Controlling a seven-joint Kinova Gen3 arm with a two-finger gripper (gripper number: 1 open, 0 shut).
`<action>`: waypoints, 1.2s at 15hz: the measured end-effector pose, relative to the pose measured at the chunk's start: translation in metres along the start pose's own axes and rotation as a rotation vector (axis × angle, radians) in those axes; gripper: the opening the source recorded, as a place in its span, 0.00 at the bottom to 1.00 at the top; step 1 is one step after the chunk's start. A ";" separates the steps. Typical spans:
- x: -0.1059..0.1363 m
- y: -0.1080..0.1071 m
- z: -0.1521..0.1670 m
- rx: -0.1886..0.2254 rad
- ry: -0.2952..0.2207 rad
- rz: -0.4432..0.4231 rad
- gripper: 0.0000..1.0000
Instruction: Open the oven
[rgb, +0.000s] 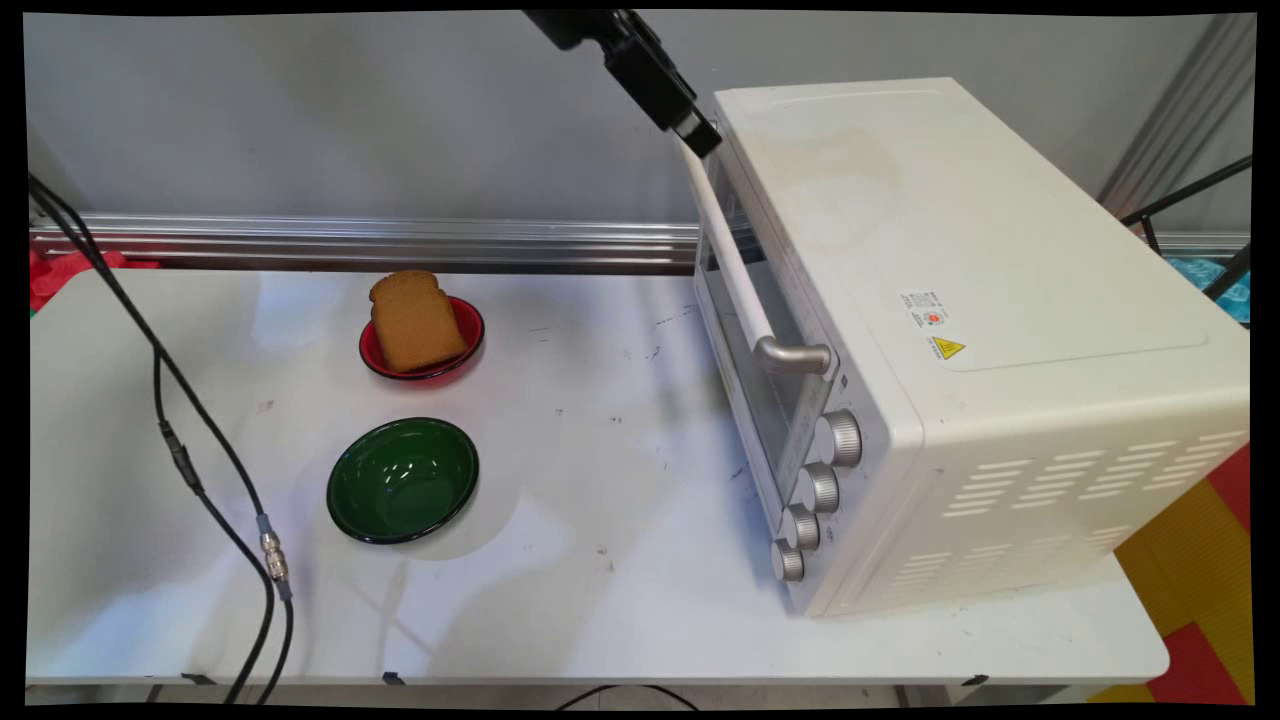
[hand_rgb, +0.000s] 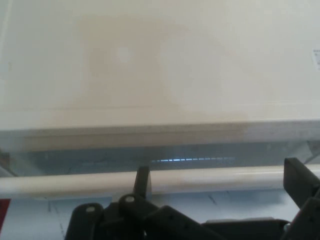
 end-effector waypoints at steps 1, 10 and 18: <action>0.002 0.002 0.005 -0.005 -0.011 0.001 1.00; 0.009 0.008 0.041 0.012 -0.088 0.022 1.00; 0.013 0.007 0.057 0.048 -0.107 0.028 0.00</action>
